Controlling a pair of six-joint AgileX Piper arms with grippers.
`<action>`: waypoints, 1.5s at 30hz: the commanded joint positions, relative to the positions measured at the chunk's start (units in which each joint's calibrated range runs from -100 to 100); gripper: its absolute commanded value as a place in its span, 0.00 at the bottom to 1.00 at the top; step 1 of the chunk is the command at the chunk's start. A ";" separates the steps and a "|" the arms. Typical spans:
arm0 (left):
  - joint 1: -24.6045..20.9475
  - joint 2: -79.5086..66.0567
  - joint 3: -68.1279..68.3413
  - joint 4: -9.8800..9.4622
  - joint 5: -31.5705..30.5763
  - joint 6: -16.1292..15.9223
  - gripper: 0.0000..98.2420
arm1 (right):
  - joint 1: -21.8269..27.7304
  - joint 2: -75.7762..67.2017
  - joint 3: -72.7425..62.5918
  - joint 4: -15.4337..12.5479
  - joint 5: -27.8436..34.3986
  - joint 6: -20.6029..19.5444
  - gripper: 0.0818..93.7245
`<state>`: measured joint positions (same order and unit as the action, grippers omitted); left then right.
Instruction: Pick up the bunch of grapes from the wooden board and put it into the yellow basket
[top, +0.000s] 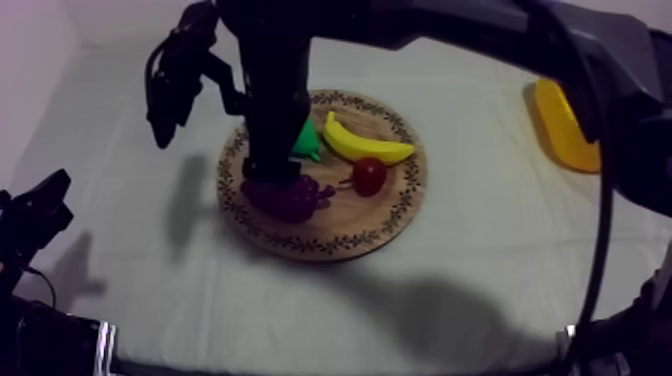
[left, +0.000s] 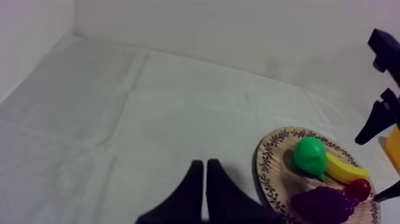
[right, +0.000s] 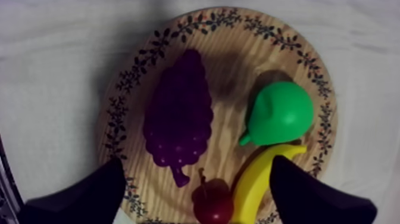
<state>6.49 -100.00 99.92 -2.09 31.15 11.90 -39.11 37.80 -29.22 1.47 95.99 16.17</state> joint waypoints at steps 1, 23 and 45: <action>-0.01 0.00 -0.04 -0.04 -0.03 0.00 0.00 | 0.02 1.37 0.09 -0.39 -0.16 0.08 0.78; -0.01 0.00 -0.04 -0.04 -0.03 0.00 0.00 | 1.09 15.80 -4.61 -2.28 -3.60 2.30 0.76; -0.01 0.00 -0.04 -0.04 -0.03 0.00 0.00 | 2.78 6.43 2.10 -2.34 -5.84 3.57 0.36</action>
<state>6.49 -100.00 99.92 -2.09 31.15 11.90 -36.37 47.48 -28.94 -1.09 90.41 19.73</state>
